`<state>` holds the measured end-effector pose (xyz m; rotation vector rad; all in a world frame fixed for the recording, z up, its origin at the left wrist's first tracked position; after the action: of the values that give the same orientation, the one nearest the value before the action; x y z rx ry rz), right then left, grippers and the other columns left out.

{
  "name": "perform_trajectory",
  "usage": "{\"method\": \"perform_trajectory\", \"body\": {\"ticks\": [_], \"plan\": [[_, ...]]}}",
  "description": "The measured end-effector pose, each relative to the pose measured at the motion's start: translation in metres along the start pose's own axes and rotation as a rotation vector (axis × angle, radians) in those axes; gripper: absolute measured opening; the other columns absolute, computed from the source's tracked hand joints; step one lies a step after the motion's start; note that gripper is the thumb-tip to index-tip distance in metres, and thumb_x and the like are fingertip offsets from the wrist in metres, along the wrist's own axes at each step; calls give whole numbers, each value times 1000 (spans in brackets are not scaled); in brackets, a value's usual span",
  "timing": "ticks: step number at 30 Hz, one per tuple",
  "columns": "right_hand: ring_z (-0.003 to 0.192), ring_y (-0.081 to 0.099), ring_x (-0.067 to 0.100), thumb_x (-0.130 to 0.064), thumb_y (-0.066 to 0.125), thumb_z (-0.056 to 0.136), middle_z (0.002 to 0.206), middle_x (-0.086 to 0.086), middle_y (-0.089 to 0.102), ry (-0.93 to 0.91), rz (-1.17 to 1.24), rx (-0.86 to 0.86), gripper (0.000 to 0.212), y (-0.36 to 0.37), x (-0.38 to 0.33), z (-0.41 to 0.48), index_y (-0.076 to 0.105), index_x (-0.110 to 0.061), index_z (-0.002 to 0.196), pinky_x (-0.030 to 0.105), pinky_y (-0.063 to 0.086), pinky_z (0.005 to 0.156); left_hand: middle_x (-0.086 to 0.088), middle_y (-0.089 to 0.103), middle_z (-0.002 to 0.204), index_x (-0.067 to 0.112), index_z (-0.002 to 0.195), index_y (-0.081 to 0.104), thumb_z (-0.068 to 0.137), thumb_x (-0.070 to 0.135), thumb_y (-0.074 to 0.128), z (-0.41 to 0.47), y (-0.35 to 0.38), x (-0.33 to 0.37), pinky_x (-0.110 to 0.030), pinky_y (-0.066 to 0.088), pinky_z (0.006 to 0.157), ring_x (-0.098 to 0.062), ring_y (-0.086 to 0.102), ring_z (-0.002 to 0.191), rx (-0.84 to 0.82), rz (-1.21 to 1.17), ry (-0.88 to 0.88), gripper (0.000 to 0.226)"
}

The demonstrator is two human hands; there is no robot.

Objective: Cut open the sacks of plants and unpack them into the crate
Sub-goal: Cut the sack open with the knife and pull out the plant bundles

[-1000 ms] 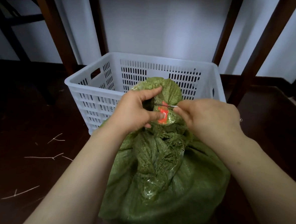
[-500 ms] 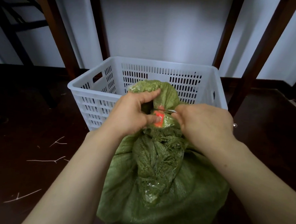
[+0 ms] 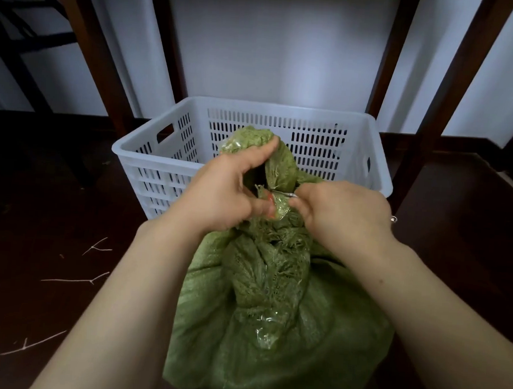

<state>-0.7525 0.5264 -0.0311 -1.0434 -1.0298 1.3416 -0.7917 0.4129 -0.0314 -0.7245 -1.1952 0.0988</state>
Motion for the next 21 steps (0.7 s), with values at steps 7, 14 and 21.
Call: {"method": "perform_trajectory", "body": {"ticks": [7, 14, 21], "plan": [[90, 54, 17, -49, 36, 98, 85, -9, 56, 36, 33, -56, 28, 16, 25, -4, 58, -32, 95, 23, 25, 50, 8, 37, 149, 42, 141, 33, 71, -13, 72, -4, -7, -17, -19, 57, 65, -20, 71, 78, -35, -96, -33, 97], [32, 30, 6, -37, 69, 76, 42, -4, 42, 380, 1049, -439, 25, 55, 80, -16, 71, -14, 69, 15, 21, 36, 29, 32, 137, 59, 139, 12, 76, -20, 60, -2, 2, -17, -35, 54, 60, -18, 55, 63, -123, -22, 21, 113], [74, 62, 4, -15, 80, 68, 90, -9, 71, 443, 1356, -40, 32, 51, 71, -2, 68, -22, 97, 20, 45, 64, -1, 61, 110, 57, 140, 16, 78, -23, 53, -3, 12, -3, -25, 47, 63, -15, 44, 70, -152, -83, 71, 108]]}}
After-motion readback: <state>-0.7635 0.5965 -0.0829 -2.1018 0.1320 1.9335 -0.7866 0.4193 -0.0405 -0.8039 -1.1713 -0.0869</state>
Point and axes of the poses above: each hand's wrist, its own z-axis towards the middle knuckle, its own y-axis out of the palm, x = y × z, the point moved 10 cm from there along z, towards the middle knuckle
